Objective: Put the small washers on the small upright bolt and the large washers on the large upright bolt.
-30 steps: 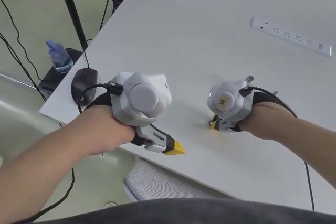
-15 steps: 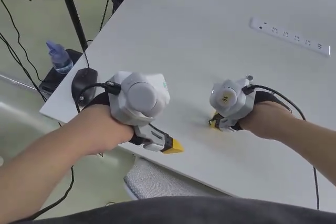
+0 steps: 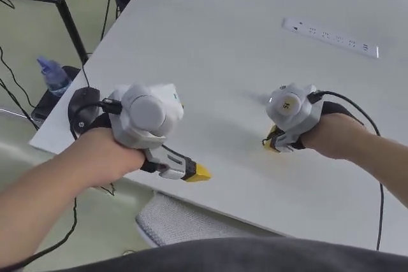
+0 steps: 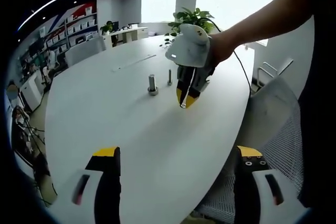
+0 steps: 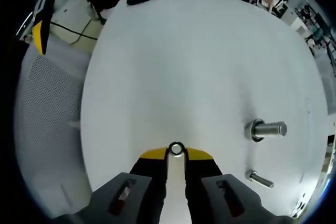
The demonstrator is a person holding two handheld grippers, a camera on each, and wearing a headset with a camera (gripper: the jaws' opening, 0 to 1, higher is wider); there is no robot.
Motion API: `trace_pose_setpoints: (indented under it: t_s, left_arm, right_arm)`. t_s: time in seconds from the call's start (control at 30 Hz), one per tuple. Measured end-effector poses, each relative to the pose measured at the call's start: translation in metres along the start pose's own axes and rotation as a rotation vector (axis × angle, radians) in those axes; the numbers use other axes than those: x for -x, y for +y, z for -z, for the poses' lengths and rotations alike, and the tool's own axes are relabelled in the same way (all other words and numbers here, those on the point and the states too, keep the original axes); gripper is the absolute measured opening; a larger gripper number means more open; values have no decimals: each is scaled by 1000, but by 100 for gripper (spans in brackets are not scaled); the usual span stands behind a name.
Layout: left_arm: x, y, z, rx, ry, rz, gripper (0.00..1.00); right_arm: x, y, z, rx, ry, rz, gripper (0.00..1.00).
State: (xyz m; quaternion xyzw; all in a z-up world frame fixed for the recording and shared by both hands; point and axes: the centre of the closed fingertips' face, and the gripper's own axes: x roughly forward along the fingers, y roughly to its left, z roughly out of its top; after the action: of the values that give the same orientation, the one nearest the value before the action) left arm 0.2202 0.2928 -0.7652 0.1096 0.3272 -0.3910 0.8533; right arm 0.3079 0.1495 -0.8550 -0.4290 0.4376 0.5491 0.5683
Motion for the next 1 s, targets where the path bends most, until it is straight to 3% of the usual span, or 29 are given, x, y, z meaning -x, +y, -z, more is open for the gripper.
trace_pose_setpoints:
  t_s: [0.17, 0.23, 0.57, 0.83, 0.93, 1.0]
  left_arm:
    - [0, -2, -13, 8, -50, 2, 94]
    - [0, -2, -14, 4, -53, 1, 95]
    - [2, -1, -18, 24, -86, -4, 99]
    - [2, 1, -14, 21, -66, -8, 99]
    - [-1, -2, -9, 10, -29, -4, 98]
    - [-2, -5, -10, 5, -26, 4, 98]
  right_arm:
    - [18, -1, 16, -21, -35, -13, 12]
    - [24, 2, 20, -28, -53, -33, 12]
    - [45, -8, 56, -103, -55, -7, 12]
    - [56, -29, 62, -142, -53, 26, 12]
    - [57, -38, 61, -149, -51, 35, 12]
    - [57, -42, 61, -150, -48, 38, 12]
